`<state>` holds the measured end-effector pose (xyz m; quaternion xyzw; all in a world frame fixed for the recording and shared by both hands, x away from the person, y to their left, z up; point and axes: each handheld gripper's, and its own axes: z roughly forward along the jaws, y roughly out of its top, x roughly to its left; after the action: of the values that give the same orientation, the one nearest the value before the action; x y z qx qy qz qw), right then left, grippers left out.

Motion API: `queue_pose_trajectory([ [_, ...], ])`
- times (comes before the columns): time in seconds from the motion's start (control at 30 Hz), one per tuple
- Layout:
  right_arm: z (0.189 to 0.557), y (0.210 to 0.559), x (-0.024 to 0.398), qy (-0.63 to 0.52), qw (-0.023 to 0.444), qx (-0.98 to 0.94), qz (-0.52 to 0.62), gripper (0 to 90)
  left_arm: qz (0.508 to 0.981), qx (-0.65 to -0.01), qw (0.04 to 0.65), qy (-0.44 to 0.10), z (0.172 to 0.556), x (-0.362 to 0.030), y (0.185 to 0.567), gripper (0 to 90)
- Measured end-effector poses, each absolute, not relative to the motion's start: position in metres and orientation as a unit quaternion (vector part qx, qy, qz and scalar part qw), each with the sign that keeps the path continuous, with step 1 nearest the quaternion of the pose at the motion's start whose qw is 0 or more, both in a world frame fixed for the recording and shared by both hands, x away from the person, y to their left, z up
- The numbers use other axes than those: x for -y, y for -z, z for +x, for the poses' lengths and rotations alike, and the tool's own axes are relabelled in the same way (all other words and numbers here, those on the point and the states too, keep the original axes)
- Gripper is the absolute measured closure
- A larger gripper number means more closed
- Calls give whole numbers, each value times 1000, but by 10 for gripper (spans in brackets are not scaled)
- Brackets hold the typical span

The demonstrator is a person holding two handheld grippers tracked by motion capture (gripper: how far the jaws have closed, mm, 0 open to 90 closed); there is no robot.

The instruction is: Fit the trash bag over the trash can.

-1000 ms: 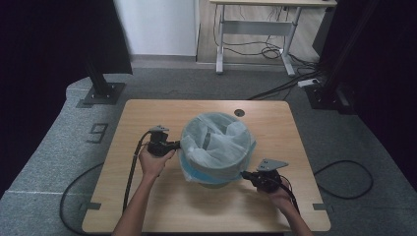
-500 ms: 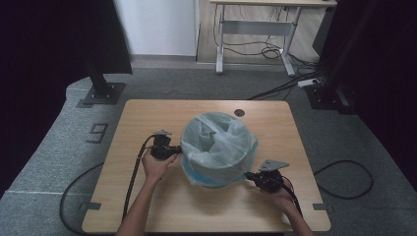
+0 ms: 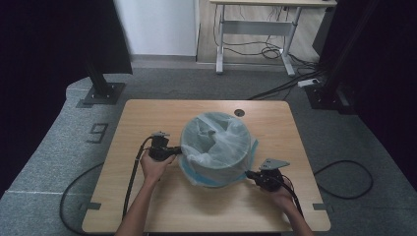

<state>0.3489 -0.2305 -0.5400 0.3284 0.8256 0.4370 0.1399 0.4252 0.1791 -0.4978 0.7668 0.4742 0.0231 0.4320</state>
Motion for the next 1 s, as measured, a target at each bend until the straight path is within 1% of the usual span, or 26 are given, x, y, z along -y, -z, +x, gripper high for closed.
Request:
queue_pose_trajectory([
  [0.03, 349, 540, 231, -438, 140, -825, 329, 887, 766, -475, 433, -24, 425, -180, 497, 827],
  [0.13, 347, 537, 232, -447, 145, -820, 328, 880, 763, -477, 435, -30, 423, -181, 497, 724],
  [0.2, 346, 535, 234, -453, 147, -817, 325, 849, 760, -479, 438, -31, 422, -183, 496, 649],
  [0.23, 346, 535, 234, -453, 147, -817, 325, 849, 760, -479, 438, -31, 422, -183, 496, 608],
  [0.27, 345, 534, 234, -456, 147, -816, 324, 839, 760, -479, 438, -31, 422, -184, 495, 608],
  [0.3, 345, 533, 235, -459, 148, -815, 323, 829, 761, -477, 439, -33, 421, -185, 494, 574],
  [0.33, 345, 532, 235, -463, 149, -813, 321, 809, 759, -476, 442, -36, 420, -188, 491, 516],
  [0.4, 345, 532, 235, -464, 148, -812, 321, 789, 759, -474, 445, -39, 419, -190, 488, 477],
  [0.5, 345, 532, 235, -464, 147, -813, 320, 763, 759, -471, 447, -46, 417, -192, 485, 438],
  [0.53, 344, 532, 235, -465, 149, -812, 321, 727, 765, -466, 441, -55, 415, -193, 482, 422],
  [0.63, 342, 531, 236, -466, 154, -808, 327, 660, 772, -459, 435, -67, 413, -193, 480, 379],
  [0.73, 339, 530, 237, -468, 158, -806, 326, 581, 775, -450, 437, -78, 412, -196, 474, 367],
  [0.8, 338, 528, 237, -467, 168, -804, 328, 529, 776, -446, 439, -80, 410, -197, 472, 365],
  [0.83, 338, 528, 237, -467, 168, -804, 328, 529, 776, -446, 439, -80, 410, -197, 472, 365],
  [0.87, 337, 527, 237, -472, 172, -798, 332, 486, 776, -441, 443, -80, 409, -197, 470, 366],
  [1.0, 338, 525, 237, -481, 179, -788, 339, 421, 774, -436, 452, -80, 404, -197, 465, 366],
])
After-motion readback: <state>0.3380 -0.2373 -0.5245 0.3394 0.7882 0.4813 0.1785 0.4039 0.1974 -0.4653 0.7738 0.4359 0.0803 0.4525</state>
